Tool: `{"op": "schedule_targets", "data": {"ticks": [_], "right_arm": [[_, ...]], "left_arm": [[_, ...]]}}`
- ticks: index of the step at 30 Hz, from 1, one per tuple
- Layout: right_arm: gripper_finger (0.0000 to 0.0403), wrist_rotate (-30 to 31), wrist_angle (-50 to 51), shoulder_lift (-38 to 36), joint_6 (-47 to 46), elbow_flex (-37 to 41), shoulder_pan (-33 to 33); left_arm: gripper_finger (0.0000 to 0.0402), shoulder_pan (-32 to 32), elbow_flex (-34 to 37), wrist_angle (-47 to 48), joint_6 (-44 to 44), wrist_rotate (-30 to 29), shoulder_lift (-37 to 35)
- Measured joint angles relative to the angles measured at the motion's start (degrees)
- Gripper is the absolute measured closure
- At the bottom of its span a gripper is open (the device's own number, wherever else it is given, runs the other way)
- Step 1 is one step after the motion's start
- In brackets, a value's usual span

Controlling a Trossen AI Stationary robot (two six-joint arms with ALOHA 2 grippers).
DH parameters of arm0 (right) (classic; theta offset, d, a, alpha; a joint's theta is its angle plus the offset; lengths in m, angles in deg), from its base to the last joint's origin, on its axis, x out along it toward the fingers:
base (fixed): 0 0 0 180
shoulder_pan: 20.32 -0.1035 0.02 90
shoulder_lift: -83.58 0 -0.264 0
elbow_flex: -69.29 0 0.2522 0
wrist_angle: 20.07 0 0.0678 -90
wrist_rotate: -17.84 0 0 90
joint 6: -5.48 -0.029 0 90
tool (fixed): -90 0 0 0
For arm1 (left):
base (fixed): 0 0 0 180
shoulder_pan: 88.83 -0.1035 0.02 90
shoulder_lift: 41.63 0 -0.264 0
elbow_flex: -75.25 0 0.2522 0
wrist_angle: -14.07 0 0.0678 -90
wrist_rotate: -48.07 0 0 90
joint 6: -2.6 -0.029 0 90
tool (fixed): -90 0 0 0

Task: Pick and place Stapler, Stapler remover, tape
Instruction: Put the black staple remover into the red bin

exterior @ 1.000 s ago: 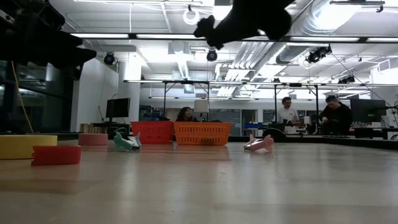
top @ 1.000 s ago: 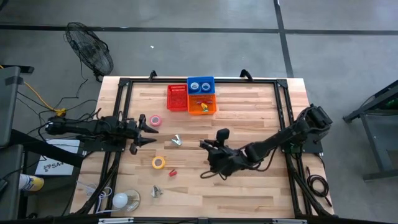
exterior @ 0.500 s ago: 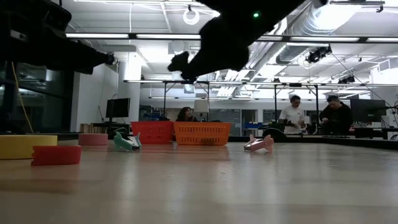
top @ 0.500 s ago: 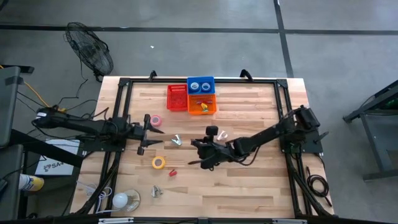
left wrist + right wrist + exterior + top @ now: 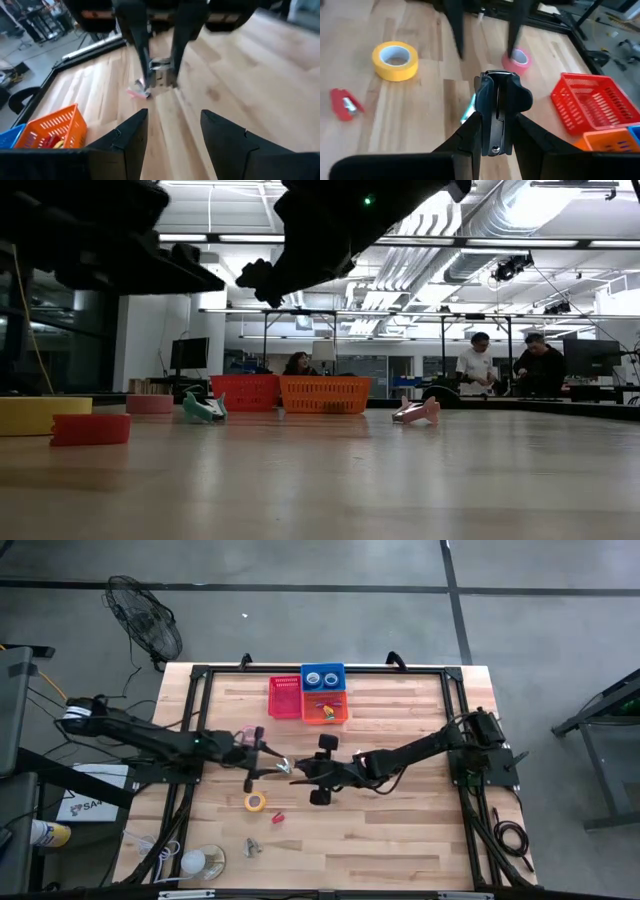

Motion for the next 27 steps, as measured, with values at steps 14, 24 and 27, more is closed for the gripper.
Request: {"op": "schedule_targets", "data": {"ticks": [14,24,27], "right_arm": [[0.0327,0.20,5.37,0.00,-4.07,0.17,-0.31],[0.0327,0.31,2.91,3.44,-4.03,0.24,0.63],[0.0327,0.24,1.91,4.41,-3.96,0.24,1.01]], "left_arm": [[0.0223,-0.02,-9.07,0.33,-4.24,-0.95,12.53],[0.0223,-0.01,-9.29,0.45,-5.56,-0.33,12.53],[0.0223,-0.01,-9.30,1.49,-5.56,-0.36,12.53]]}}
